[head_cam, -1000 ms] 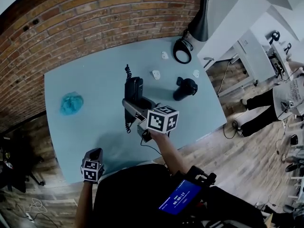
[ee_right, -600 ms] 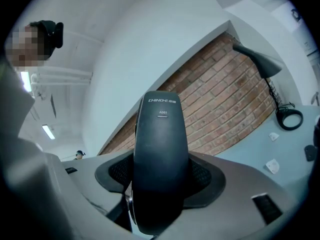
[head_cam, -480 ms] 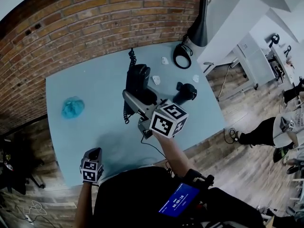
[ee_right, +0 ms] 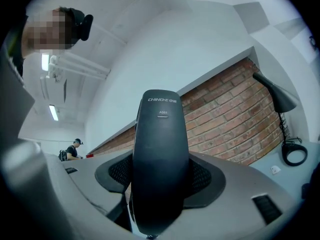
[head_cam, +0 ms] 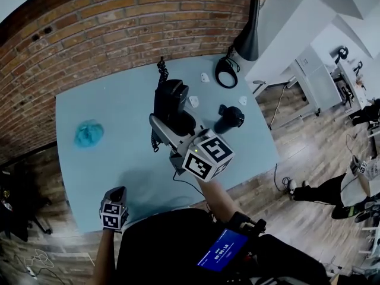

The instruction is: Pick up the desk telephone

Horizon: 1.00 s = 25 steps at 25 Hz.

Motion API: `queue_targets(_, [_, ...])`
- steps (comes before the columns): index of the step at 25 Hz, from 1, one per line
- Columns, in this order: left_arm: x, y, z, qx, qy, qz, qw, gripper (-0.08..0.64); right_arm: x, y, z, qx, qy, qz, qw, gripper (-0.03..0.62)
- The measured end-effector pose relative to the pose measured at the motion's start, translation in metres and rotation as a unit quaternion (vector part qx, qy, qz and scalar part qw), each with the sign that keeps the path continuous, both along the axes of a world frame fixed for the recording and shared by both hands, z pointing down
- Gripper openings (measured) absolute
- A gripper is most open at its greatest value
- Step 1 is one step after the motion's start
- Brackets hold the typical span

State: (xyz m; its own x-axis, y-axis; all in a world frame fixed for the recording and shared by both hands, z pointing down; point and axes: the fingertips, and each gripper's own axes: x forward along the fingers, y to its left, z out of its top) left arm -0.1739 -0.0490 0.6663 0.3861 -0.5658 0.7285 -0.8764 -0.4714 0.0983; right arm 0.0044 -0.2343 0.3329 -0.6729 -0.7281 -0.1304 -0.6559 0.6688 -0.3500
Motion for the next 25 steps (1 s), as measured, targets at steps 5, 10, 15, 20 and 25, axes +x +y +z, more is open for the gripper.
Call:
queue_targets(5, [-0.007, 0.000, 0.000, 0.001, 0.001, -0.007, 1.0000, 0.025, -0.007, 0.005, 0.010, 0.012, 0.023, 0.003, 1.000, 0.287])
queue_targets(10, [-0.014, -0.002, 0.000, 0.002, 0.002, -0.013, 0.9999, 0.025, -0.012, 0.013, 0.013, 0.036, 0.042, 0.005, 0.998, 0.287])
queue_targets(15, [-0.014, -0.002, 0.002, 0.001, 0.002, -0.011, 0.9999, 0.025, -0.015, 0.019, 0.019, 0.054, 0.062, 0.015, 0.997, 0.287])
queue_targets(20, [-0.013, -0.001, 0.003, -0.001, 0.006, -0.010, 0.9999, 0.025, -0.012, 0.023, 0.032, 0.049, 0.065, 0.023, 0.996, 0.287])
queue_targets(25, [-0.011, -0.001, 0.003, 0.000, 0.009, -0.012, 0.9999, 0.025, -0.007, 0.026, 0.045, 0.058, 0.086, 0.035, 0.994, 0.287])
